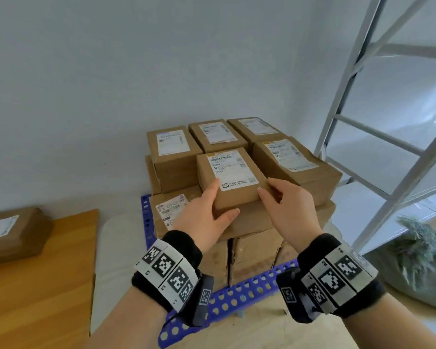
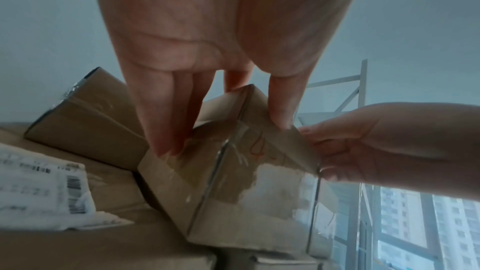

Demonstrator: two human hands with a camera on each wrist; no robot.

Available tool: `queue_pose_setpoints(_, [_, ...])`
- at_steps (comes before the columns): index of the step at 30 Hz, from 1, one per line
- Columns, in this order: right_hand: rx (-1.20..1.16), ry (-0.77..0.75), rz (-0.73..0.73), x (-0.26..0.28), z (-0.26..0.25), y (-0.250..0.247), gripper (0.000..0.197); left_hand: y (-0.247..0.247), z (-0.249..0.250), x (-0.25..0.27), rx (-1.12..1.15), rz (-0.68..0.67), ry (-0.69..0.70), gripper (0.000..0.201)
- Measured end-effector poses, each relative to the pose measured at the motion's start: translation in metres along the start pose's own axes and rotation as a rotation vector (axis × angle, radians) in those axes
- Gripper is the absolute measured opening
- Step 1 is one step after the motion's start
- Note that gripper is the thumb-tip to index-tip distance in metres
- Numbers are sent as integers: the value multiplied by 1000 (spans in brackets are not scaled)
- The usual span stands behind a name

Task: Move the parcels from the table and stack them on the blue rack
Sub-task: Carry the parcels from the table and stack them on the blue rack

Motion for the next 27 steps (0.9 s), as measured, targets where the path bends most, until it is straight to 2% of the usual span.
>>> queue_pose_setpoints(2, [8,-57,53,-8,6,-9,27,1,0,-2,-54,13,-11,80])
queue_pose_setpoints(6, [78,5,119,-43,39,-30,41,2,9,-5,-51,84,-49,88])
queue_pose_setpoints(13, [451,113,-217,-75,76,-52,50,16,33,-21,-23,109,-142,95])
queue_pose_setpoints(16, [406,76,-257,-76,82,-55,51,23,42,-23,-47,127,-172,93])
queue_pose_setpoints(27, [373,-21,-218,-78,96,-57,45,39,58,-34,-89,190,-224,90])
Point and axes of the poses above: each hand's wrist, its own x-axis away from the middle knuckle, its own y-axis out of the palm, z = x × y, the point moved 1 cm from there along -x, towards the middle knuckle, and after that the axes turned 6 degrees about -z, right-handed, at the moved point
